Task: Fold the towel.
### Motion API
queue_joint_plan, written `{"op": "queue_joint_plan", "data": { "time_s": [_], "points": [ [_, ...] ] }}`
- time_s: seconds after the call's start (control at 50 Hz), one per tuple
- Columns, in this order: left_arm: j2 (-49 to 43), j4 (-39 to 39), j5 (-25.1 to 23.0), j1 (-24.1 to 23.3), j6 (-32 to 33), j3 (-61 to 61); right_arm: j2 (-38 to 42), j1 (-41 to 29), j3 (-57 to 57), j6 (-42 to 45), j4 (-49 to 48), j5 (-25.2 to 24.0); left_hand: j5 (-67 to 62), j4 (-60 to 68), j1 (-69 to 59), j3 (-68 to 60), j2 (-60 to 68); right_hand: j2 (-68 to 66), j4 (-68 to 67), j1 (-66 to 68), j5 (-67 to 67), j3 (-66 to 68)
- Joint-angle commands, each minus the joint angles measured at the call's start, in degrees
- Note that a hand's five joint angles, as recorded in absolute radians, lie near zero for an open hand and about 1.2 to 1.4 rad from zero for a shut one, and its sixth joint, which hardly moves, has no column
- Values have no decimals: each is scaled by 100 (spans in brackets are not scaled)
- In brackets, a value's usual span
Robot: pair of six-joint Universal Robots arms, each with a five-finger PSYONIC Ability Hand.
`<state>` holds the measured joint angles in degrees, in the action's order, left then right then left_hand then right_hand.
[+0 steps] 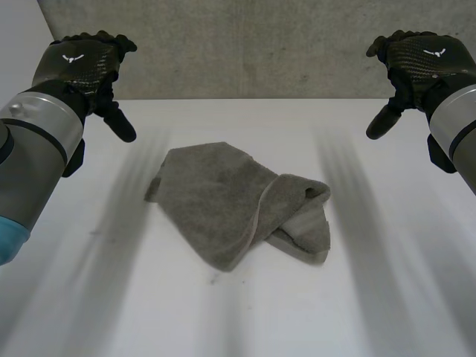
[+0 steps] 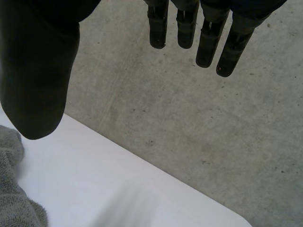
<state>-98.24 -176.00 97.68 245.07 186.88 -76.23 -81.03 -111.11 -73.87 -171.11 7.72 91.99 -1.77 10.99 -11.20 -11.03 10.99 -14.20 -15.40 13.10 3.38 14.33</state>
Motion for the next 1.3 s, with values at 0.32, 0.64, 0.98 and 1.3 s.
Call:
{"op": "queue_joint_plan", "data": {
  "time_s": [0.32, 0.64, 0.98, 1.3],
  "points": [
    [-142, 13, -214, -214, -2, -182, 253, 2, -4, 1094, 37, -470, 55, 24, -2, -19, 23, 420, 540, -310, -338, -433],
    [-2120, -910, -452, -1462, -925, -103, 921, 291, -119, 1863, -121, -664, -97, 175, -154, -171, 175, 420, 540, -310, -338, -433],
    [-3737, -1411, 558, -1945, -1039, 582, 1546, 292, -145, 1687, -165, -673, -766, 845, -823, -840, 844, 420, 540, -310, -338, -433],
    [-3140, -1463, 1376, -1928, 84, 4, 1976, 239, 118, 1414, -165, -813, -5861, 5940, -5918, -5935, 5939, 420, 540, -310, -338, -433]
  ]
}}
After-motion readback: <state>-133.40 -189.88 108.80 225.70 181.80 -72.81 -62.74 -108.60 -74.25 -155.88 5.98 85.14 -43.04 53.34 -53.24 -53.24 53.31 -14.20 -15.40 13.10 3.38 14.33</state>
